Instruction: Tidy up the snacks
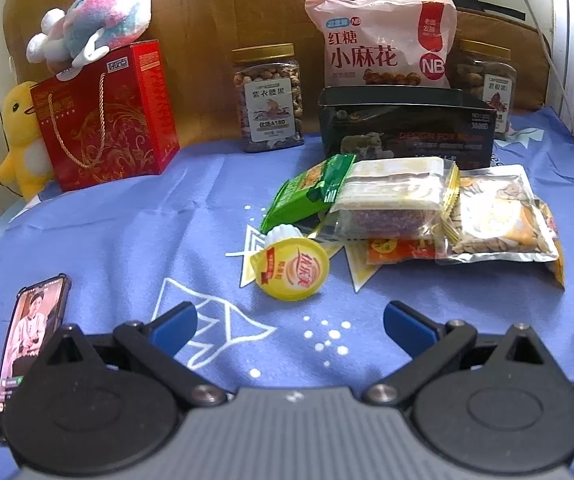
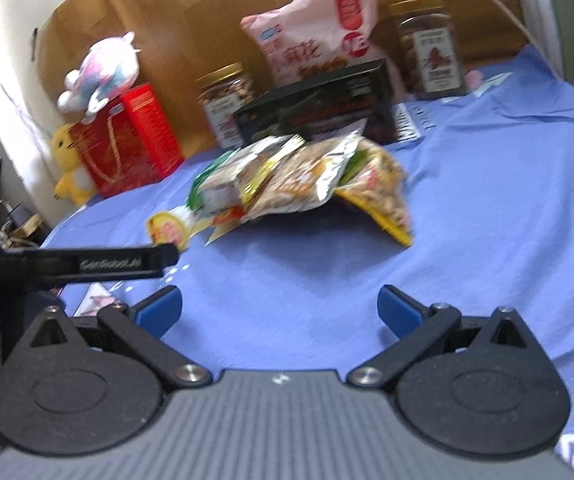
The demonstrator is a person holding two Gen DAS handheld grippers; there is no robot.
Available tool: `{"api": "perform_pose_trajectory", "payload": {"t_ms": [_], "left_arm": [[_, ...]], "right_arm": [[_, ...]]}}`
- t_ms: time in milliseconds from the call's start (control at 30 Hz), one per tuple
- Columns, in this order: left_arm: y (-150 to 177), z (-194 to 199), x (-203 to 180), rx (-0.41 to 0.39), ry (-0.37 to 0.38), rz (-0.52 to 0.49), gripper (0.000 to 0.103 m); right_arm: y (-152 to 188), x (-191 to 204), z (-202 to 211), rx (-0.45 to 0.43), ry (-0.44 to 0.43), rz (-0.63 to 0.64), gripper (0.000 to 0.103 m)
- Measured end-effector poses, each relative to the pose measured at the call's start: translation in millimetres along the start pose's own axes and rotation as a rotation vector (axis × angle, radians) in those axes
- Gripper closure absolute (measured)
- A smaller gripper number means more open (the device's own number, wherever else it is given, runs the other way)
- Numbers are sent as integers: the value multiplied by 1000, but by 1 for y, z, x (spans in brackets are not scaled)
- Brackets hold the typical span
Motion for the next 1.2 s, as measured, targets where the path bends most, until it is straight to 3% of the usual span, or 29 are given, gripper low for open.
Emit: {"api": "perform_pose_trajectory", "payload": {"t_ms": [267,767,1200], "left_arm": [[1,-4,3,5,-12,5,0],[2,-11,5,16,-19,-1,0],[5,-16,5,33,7,8,0]], "right_arm": [[4,4,0,-8,-37,44,0],[-2,0,7,-117,56,98,0],[-3,-2,4,-139,91,119,3]]}}
Point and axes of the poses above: each gripper's, at about its wrist camera, not at the fingertips, and z roughly against the way its jaws point, x to its left, y to its underside, the point moved 2 cm from there along -z, roughly the way its jaws point, and after that the axes turned 4 degrees about y, right-handed, at the moved point
